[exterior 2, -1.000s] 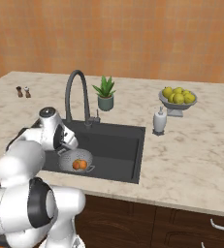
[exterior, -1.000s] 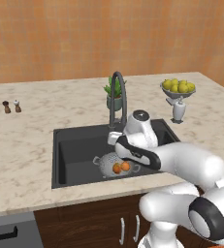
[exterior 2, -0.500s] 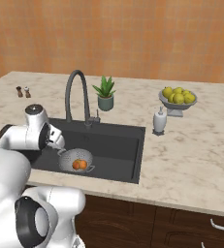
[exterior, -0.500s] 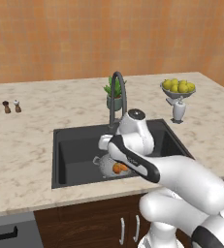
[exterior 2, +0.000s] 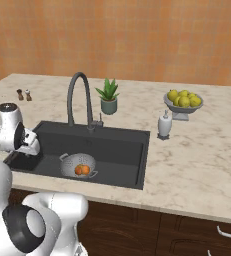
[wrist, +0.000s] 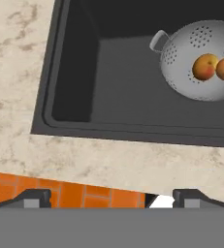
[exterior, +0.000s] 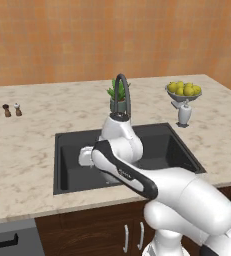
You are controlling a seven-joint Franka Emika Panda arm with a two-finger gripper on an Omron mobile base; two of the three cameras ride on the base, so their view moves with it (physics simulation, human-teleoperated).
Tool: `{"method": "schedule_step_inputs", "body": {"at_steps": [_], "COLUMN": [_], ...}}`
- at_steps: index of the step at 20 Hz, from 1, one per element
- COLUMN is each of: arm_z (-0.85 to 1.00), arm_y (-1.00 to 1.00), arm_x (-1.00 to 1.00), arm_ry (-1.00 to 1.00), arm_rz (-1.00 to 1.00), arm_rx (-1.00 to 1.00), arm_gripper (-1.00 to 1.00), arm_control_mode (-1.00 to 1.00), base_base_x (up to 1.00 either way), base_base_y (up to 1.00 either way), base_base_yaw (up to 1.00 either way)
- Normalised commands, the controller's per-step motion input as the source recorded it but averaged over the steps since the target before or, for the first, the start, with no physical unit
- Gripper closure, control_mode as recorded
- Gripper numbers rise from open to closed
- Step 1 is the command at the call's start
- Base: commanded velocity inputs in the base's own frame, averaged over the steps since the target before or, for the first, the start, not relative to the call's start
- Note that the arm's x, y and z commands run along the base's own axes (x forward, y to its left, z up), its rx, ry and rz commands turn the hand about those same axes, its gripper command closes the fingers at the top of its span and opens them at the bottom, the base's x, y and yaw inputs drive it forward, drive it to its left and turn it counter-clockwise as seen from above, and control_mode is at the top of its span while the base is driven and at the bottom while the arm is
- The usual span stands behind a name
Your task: Put the colander in the sink, put the apple, tangerine, peach in the colander, and turn on the sink faucet and pour water over the colander.
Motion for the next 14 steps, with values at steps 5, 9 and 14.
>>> {"method": "schedule_step_inputs", "body": {"at_steps": [5, 9, 14], "arm_z": [0.15, -0.06, -0.18], "arm_y": [0.84, 0.86, 0.97], "arm_x": [-0.50, -0.04, -0.01], "arm_ry": [0.06, 0.04, 0.02], "arm_rz": [0.03, 0.01, 0.00], "arm_rx": [-0.02, -0.05, -0.08], "arm_gripper": [-1.00, -1.00, -1.00], "arm_control_mode": [-1.00, -1.00, -1.00], "base_base_x": [0.00, 0.00, 0.00], "base_base_y": [0.00, 0.00, 0.00], "base_base_yaw": [0.00, 0.00, 0.00]}}
